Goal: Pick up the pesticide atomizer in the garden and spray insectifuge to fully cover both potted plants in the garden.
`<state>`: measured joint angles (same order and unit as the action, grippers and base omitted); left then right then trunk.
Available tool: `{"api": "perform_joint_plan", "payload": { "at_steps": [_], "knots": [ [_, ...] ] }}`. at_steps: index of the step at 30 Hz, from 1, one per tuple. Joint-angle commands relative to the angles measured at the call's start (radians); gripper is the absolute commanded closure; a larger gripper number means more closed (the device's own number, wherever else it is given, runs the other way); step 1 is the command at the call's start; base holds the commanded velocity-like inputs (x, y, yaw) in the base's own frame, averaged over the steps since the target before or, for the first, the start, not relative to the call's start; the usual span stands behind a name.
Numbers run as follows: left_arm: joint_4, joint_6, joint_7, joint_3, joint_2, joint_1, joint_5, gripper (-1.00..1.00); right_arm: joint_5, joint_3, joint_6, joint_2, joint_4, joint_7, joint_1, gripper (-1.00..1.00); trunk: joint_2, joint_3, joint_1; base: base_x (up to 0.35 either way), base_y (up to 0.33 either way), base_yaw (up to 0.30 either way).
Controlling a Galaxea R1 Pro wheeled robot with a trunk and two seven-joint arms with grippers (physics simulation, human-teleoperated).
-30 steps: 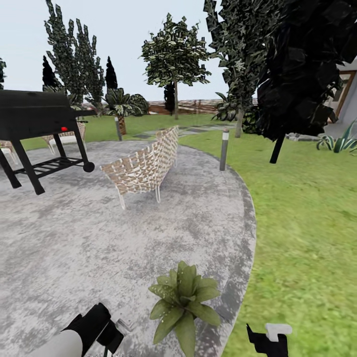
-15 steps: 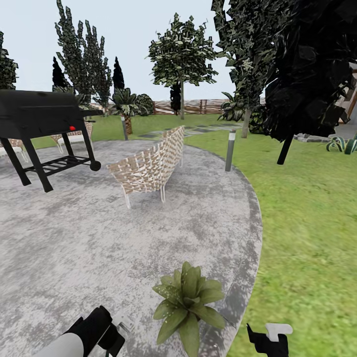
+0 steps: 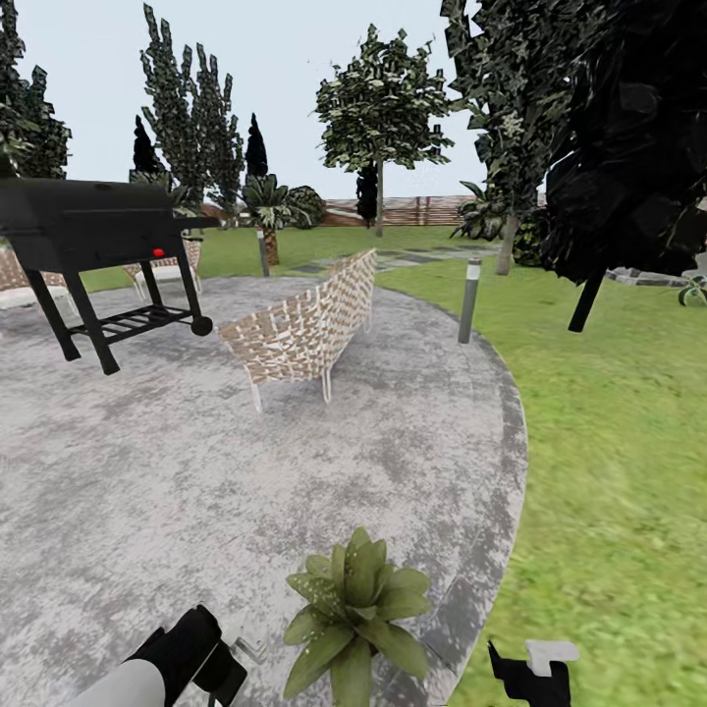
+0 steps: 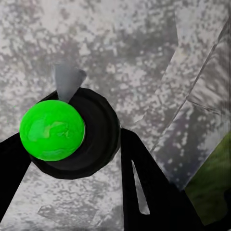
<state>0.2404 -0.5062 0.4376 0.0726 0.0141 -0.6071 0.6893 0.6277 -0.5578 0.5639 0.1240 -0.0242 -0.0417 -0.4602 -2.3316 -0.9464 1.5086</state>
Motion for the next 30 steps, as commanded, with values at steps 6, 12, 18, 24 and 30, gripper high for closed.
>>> {"api": "perform_joint_plan", "payload": {
  "at_steps": [6, 12, 18, 24, 30],
  "knots": [
    [0.008, -0.005, 0.006, 0.007, 0.001, 0.000, 0.009, 1.00, 0.010, -0.006, 0.002, 0.000, 0.000, -0.004, 0.000, -1.00, 0.000, -0.001, -0.001, -0.236, -0.065, 0.266],
    [0.018, 0.023, 0.011, 0.007, 0.011, -0.007, 0.007, 1.00, 0.012, -0.005, 0.002, 0.001, 0.000, -0.004, 0.000, -1.00, 0.000, -0.001, -0.001, -0.019, -0.002, 0.054],
    [0.019, 0.071, 0.050, -0.115, 0.004, -0.019, 0.046, 1.00, 0.011, -0.005, 0.002, 0.000, 0.000, -0.004, 0.000, -1.00, 0.000, -0.001, -0.001, 0.000, 0.000, 0.001],
    [0.019, 0.052, 0.236, -0.138, 0.013, -0.075, 0.093, 1.00, 0.011, -0.005, 0.002, 0.000, 0.000, -0.004, 0.001, -1.00, 0.000, -0.001, -0.001, 0.000, 0.000, 0.000],
    [0.019, -0.089, 0.254, -0.139, 0.000, -0.124, 0.102, 1.00, 0.012, -0.005, 0.002, 0.000, 0.000, -0.004, 0.003, -1.00, 0.000, -0.001, -0.001, 0.000, 0.000, 0.000]
  ]
}}
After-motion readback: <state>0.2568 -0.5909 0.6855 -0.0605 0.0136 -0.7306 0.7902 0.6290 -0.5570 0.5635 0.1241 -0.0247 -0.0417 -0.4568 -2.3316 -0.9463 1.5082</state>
